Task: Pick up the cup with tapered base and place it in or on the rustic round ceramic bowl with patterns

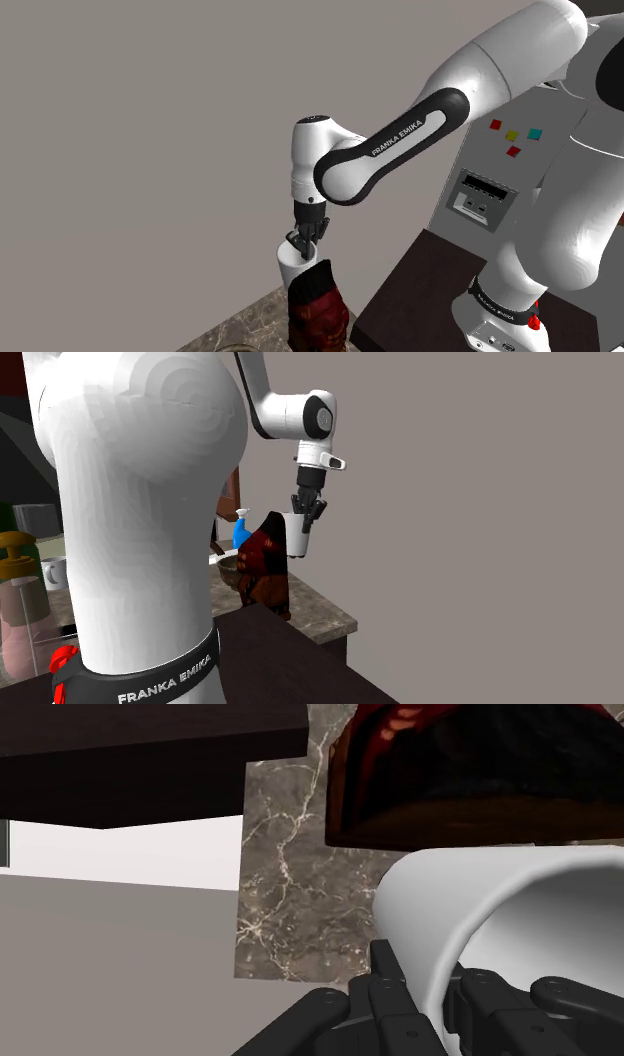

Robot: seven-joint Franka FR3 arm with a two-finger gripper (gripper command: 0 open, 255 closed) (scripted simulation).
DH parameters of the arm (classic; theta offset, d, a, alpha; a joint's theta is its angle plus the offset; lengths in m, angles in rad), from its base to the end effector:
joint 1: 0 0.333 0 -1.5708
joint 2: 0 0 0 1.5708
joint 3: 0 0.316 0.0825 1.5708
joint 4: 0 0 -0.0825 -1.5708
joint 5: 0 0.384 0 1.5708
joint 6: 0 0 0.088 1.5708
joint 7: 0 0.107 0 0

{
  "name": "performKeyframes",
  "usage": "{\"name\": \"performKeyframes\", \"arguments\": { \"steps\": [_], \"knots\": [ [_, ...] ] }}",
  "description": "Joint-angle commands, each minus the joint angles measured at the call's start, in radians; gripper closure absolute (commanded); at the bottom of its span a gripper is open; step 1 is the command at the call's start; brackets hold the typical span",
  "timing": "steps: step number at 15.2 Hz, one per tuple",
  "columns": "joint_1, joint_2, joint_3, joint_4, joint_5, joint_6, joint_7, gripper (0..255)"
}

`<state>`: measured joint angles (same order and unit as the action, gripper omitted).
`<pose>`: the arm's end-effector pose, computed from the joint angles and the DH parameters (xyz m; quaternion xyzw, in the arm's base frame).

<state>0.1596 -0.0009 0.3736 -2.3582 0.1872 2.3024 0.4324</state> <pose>0.4235 0.2545 0.3241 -0.9972 0.0141 0.0556 0.0472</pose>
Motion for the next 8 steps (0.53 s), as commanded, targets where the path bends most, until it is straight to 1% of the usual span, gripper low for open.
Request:
{"name": "performKeyframes", "arguments": {
  "steps": [1, 8],
  "knots": [
    [-0.001, -0.015, -0.001, 0.009, 0.003, -0.023, -0.001, 255],
    [0.087, 0.074, 0.079, 0.138, -0.042, -0.044, 0.200, 255]
  ]
}}
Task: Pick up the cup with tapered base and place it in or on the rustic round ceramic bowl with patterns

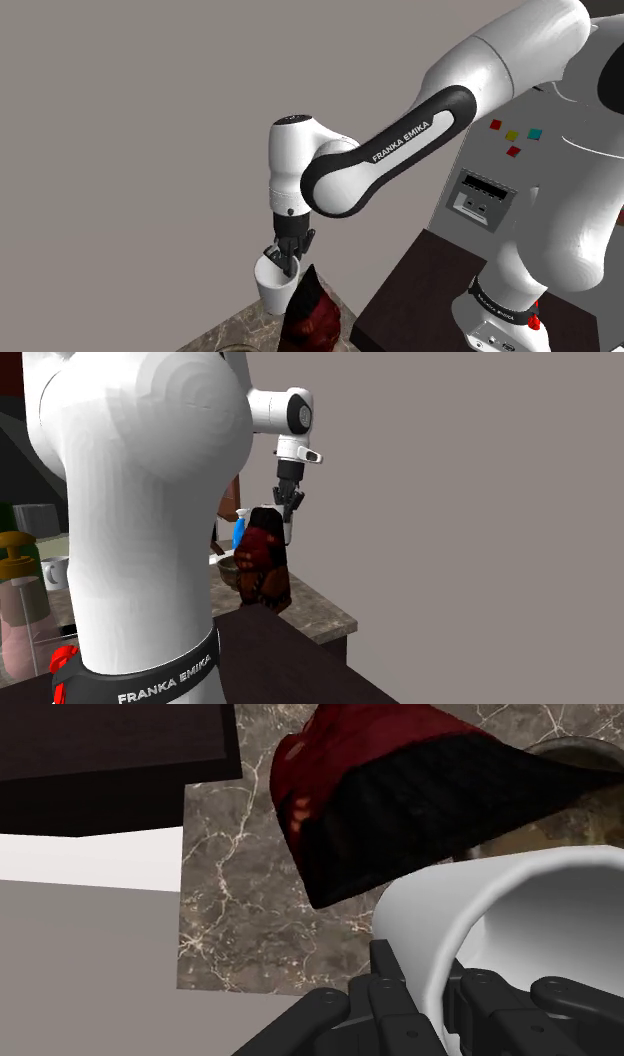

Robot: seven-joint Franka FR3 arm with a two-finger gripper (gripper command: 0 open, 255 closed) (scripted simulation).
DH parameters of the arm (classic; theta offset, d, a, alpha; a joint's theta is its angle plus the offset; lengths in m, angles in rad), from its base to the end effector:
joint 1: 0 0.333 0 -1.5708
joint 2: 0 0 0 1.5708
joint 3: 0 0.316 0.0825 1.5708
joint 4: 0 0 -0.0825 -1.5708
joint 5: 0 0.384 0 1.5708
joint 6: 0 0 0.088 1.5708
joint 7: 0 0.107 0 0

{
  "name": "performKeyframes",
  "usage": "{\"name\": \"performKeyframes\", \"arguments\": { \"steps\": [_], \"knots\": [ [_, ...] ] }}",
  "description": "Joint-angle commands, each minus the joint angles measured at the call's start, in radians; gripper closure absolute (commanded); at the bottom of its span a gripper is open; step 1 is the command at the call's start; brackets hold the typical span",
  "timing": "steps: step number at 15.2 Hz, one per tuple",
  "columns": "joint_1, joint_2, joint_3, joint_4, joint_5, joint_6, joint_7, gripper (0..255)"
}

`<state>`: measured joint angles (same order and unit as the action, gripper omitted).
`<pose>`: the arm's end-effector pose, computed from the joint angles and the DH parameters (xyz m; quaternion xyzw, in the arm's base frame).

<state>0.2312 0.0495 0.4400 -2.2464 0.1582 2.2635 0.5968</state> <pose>0.4087 0.3292 0.3446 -0.9973 0.0143 0.0534 0.0484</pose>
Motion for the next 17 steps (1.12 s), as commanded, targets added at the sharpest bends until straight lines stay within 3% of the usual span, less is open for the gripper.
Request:
{"name": "performKeyframes", "arguments": {
  "steps": [1, 12, 17],
  "knots": [
    [0.028, 0.041, 0.022, 0.049, -0.023, -0.009, 0.065, 255],
    [0.210, 0.275, 0.075, 0.375, -0.173, -0.096, 0.373, 255],
    [0.218, 0.310, 0.066, 0.350, -0.191, -0.039, 0.378, 255]
  ]
}}
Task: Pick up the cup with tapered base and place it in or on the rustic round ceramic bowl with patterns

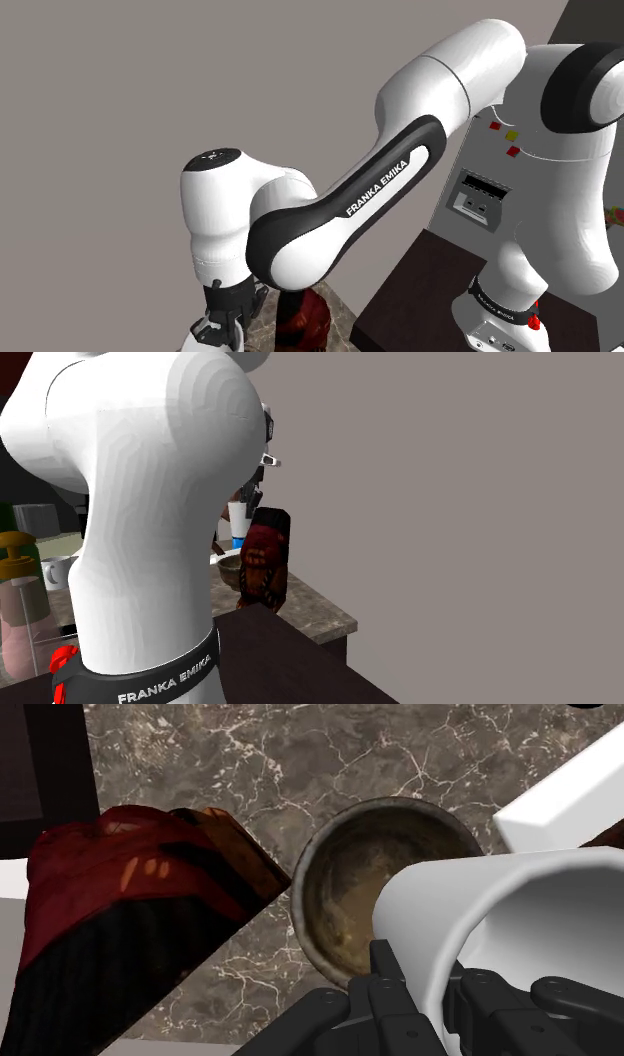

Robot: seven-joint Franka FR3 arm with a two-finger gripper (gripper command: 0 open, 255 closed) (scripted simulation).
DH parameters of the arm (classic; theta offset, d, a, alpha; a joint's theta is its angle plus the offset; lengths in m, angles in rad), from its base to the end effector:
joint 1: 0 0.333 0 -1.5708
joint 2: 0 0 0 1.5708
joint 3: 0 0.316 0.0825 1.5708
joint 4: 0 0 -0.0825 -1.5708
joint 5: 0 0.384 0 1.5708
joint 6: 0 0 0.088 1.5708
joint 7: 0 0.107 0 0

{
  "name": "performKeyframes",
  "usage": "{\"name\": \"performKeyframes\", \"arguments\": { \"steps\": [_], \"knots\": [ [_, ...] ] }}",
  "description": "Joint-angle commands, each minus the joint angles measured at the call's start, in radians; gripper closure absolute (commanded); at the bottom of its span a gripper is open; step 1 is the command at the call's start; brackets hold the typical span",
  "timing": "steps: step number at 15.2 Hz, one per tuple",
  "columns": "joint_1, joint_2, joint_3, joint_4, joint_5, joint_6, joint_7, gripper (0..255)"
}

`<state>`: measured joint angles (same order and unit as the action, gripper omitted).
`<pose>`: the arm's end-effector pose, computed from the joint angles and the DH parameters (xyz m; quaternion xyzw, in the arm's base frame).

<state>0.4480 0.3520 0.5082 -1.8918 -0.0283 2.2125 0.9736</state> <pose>0.3745 0.4977 0.3422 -0.9972 0.0139 0.0560 0.0470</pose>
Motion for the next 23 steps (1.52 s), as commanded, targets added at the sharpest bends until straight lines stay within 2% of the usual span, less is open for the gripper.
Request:
{"name": "performKeyframes", "arguments": {
  "steps": [1, 14, 21, 22, 23],
  "knots": [
    [0.003, 0.015, -0.004, -0.009, -0.008, 0.023, 0.003, 255],
    [0.032, 0.125, -0.038, -0.046, -0.063, 0.162, 0.023, 255],
    [0.032, 0.125, -0.038, -0.046, -0.063, 0.162, 0.023, 255],
    [0.032, 0.125, -0.038, -0.046, -0.063, 0.162, 0.023, 0],
    [0.032, 0.125, -0.038, -0.046, -0.063, 0.162, 0.023, 0]
  ]
}}
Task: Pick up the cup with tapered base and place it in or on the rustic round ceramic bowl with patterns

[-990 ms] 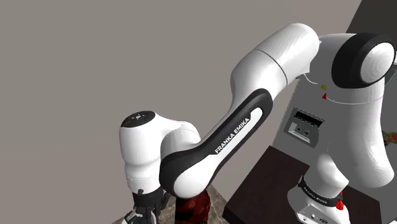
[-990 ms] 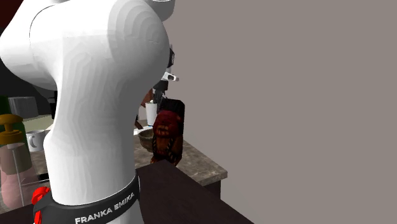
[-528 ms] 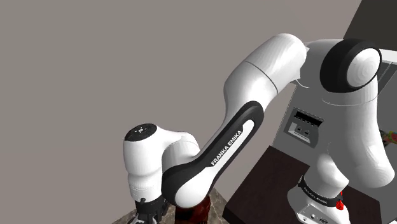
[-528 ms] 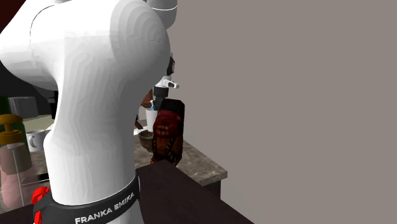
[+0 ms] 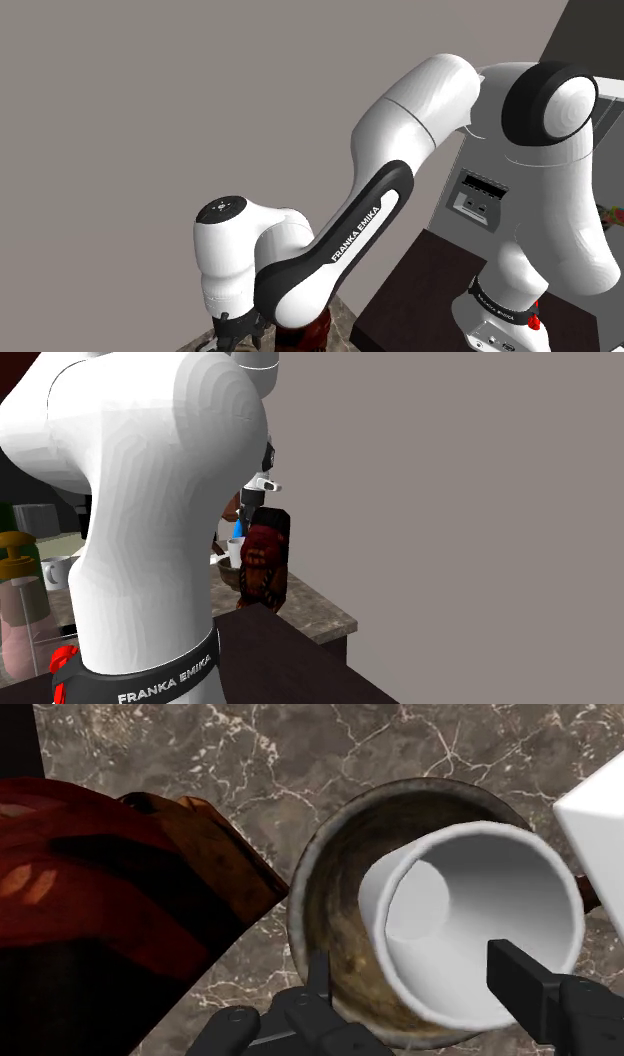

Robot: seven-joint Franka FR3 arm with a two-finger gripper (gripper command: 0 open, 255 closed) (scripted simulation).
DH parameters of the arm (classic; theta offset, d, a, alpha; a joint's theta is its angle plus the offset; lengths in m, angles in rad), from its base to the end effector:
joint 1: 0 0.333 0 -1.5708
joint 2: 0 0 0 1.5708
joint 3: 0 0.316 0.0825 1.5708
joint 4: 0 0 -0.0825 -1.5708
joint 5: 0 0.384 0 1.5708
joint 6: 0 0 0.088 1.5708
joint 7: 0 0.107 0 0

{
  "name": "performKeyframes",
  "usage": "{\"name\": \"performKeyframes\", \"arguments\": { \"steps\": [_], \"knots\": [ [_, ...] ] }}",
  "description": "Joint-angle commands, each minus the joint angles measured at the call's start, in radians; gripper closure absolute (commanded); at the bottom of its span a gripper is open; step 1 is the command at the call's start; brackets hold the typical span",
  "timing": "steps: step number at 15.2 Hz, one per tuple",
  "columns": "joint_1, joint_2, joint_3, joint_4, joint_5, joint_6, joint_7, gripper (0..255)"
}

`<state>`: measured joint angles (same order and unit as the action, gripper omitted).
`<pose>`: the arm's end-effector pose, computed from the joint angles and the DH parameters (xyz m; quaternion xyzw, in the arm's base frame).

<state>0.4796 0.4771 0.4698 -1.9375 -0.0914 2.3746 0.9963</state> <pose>0.3746 0.4978 0.2628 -0.9972 0.0140 0.0557 0.0472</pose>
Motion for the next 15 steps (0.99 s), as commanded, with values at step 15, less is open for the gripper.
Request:
{"name": "performKeyframes", "arguments": {
  "steps": [15],
  "knots": [
    [-0.032, -0.083, 0.025, 0.021, 0.042, -0.100, -0.028, 0]
  ]
}}
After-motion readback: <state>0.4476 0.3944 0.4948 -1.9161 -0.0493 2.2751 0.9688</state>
